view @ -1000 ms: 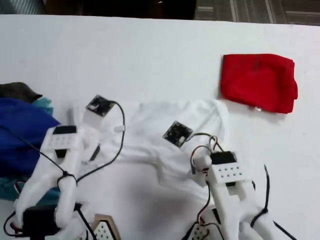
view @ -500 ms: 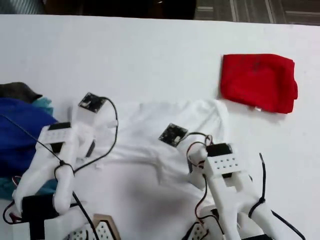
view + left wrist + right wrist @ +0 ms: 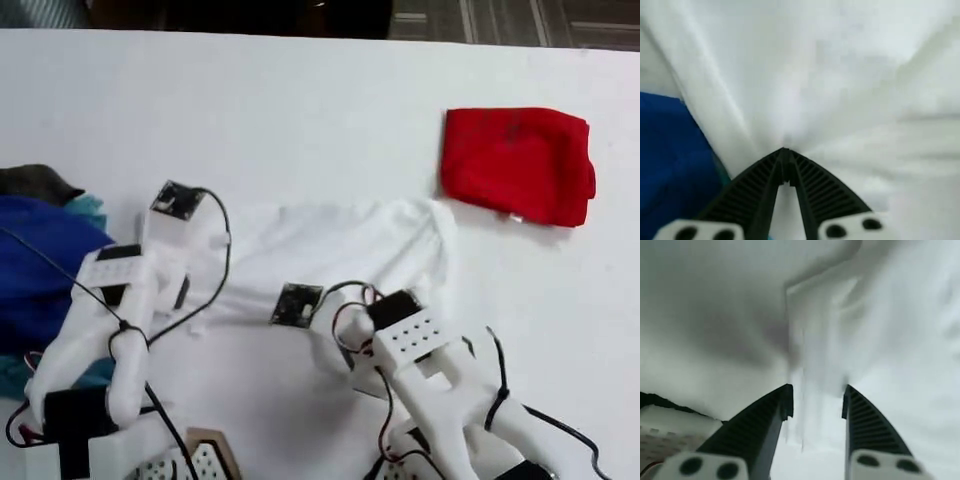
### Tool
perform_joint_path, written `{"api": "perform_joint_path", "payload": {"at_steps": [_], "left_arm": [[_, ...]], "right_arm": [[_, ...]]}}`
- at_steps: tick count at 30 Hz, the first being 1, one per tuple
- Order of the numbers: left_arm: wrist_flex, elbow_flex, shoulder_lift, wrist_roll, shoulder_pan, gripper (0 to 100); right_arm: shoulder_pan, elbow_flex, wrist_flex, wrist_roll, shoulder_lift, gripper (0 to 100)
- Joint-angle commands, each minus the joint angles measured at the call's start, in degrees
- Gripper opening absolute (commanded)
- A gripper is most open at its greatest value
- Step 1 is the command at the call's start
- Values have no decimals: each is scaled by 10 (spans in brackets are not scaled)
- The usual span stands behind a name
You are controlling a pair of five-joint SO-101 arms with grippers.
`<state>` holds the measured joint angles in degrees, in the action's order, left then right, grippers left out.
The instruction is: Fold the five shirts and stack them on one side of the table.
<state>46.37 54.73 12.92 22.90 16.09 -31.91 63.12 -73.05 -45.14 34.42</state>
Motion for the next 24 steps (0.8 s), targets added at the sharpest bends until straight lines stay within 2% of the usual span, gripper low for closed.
{"api": "perform_joint_path", "payload": {"at_steps": [1,4,15,20,24], "left_arm": [[-30,-11,-4,-18,10,25],[-30,-11,-5,-14,10,25],[-30,-11,-5,-16,11,25],[-30,-11,-5,-16,11,25],[-30,-11,-5,-16,11,25]], "right_arm": [[-15,12,19,1,-2,219],[-30,44,58,1,-3,255],[-39,83,109,1,-3,255],[-14,88,117,0,-4,255],[22,88,117,-38,-26,255]]}}
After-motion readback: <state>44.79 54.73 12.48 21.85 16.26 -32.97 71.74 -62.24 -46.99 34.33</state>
